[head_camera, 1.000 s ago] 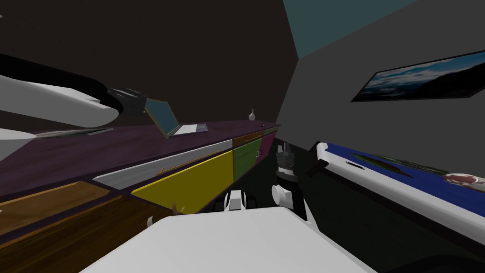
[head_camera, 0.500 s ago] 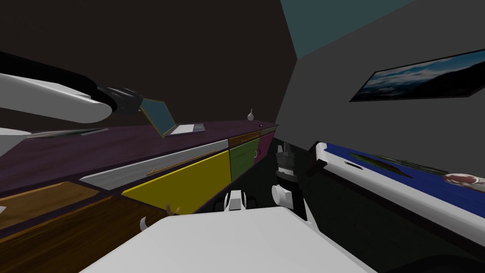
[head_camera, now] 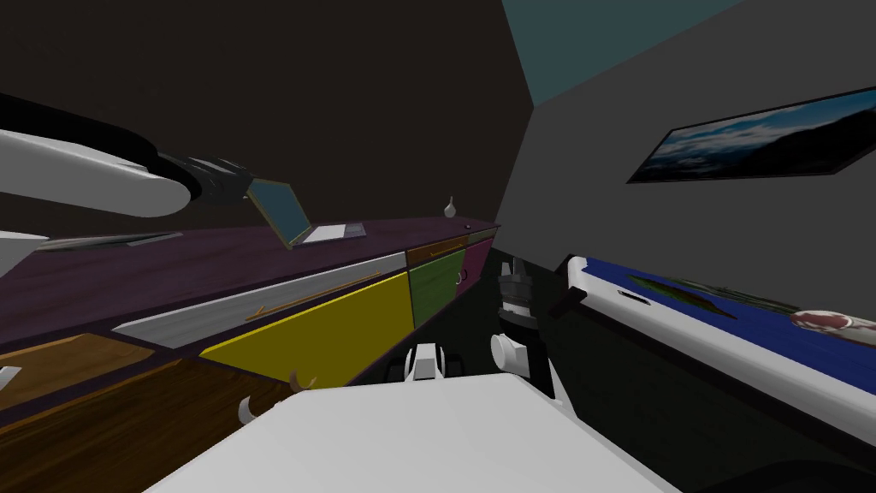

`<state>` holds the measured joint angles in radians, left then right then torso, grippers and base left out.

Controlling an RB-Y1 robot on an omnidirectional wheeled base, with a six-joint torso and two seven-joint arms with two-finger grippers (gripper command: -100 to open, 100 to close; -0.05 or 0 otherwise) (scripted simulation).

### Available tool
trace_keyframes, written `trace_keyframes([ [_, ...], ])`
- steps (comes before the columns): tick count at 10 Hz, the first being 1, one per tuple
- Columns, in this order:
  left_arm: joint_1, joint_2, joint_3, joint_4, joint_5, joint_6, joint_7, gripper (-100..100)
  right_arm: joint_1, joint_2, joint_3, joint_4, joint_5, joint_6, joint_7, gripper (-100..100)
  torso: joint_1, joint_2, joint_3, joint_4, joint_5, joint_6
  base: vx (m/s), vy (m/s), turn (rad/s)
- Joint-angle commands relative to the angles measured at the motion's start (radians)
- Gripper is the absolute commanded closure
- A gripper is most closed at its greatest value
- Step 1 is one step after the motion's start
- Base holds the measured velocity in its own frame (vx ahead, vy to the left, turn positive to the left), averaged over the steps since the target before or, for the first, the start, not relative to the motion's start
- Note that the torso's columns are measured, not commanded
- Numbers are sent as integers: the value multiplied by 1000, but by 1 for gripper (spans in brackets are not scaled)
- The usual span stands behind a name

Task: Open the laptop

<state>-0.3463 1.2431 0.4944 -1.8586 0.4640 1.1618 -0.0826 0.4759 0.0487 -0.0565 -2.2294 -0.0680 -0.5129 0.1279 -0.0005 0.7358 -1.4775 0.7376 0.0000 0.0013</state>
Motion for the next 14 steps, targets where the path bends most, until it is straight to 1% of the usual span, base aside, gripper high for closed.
trace_keyframes([
  [1,-8,-3,4,42,9,-25,-80,100,0,0,0,0,0,0,0,0,-2,0,0,-1,0,0,3,-55,13],
  [2,-21,-7,18,89,31,-67,-109,100,0,0,0,0,0,0,0,0,-1,1,1,-1,0,1,-5,-100,-12],
  [3,-21,-7,18,110,31,-67,-138,100,0,0,0,0,0,0,0,0,-3,1,1,-1,0,2,-6,-104,-3],
  [4,-21,-7,18,110,31,-67,-166,100,0,0,0,0,0,0,0,0,-3,0,0,-2,0,2,1,-45,-3],
  [5,-21,-7,18,110,31,-67,-176,100,0,0,0,0,0,0,0,0,-1,-1,0,-2,0,2,0,0,0],
  [6,-34,-12,32,162,53,-110,-217,100,0,0,0,0,0,0,0,0,1,-1,0,-1,0,2,11,-63,-25],
  [7,-34,-12,32,179,53,-110,-244,100,0,0,0,0,0,0,0,0,-1,-1,-1,-1,0,1,5,-92,1],
  [8,-34,-12,32,179,53,-110,-273,100,0,0,0,0,0,0,0,0,-2,-1,0,-2,1,1,3,-53,10],
  [9,-47,-16,45,227,75,-153,-302,100,0,0,0,0,0,0,0,0,0,0,1,-2,1,2,7,-112,-20],
  [10,-47,-16,45,247,75,-153,-334,100,0,0,0,0,0,0,0,0,-3,0,1,-2,1,2,10,-99,0],
  [11,-47,-16,45,247,75,-153,-365,100,0,0,0,0,0,0,0,0,-2,0,1,-2,1,2,7,-35,-4],
  [12,-60,-21,59,293,97,-195,-395,100,0,0,0,0,0,0,0,0,0,0,1,-2,1,2,-3,-77,-21],
  [13,-60,-21,59,316,97,-195,-423,100,0,0,0,0,0,0,0,0,-1,0,0,-2,2,2,9,-99,-9],
  [14,-60,-21,59,316,97,-195,-451,100,0,0,0,0,0,0,0,0,-2,0,1,-2,2,1,12,-50,1],
])
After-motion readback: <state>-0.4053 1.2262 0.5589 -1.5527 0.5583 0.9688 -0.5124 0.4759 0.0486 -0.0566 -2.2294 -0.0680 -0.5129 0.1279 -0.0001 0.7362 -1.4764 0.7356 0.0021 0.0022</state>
